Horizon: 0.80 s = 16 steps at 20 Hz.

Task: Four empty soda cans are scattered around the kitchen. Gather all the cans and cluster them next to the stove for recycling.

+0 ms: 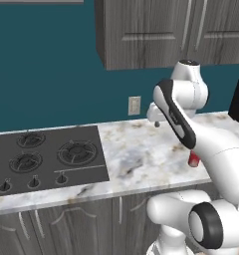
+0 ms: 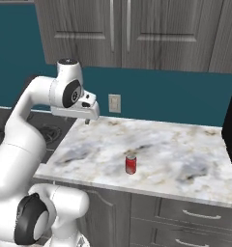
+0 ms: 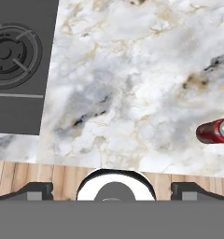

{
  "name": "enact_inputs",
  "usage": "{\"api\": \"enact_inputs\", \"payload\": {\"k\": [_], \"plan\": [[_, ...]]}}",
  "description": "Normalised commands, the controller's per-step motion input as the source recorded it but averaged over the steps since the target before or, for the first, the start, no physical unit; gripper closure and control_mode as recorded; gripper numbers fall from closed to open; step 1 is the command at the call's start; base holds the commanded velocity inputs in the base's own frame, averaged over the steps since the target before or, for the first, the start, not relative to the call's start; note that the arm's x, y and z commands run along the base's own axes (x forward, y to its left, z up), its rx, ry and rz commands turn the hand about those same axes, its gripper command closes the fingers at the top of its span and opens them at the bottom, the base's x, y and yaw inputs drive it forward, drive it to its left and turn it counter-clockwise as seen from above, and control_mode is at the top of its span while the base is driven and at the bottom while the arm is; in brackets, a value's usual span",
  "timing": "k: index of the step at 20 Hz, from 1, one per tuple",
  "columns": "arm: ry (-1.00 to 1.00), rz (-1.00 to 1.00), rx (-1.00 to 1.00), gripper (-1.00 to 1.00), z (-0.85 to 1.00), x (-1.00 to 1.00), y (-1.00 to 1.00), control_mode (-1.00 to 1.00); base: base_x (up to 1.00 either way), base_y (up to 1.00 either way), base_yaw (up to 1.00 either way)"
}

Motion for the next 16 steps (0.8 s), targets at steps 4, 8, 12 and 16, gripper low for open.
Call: {"api": "enact_inputs", "payload": {"k": [4, 8, 12, 16], "plan": [[-0.03, 0.0, -0.02, -1.0, -0.31, -0.2, -0.18, -1.0, 0.0, 0.0, 0.0], [-0.01, 0.0, 0.0, -1.0, -0.15, -0.15, -0.12, -1.0, 0.0, 0.0, 0.0], [0.0, -0.03, 0.0, -1.0, -0.01, -0.05, -0.21, -1.0, 0.0, 0.0, 0.0], [0.04, -0.06, 0.0, -1.0, -0.01, 0.0, -0.3, -1.0, 0.0, 0.0, 0.0]]}}
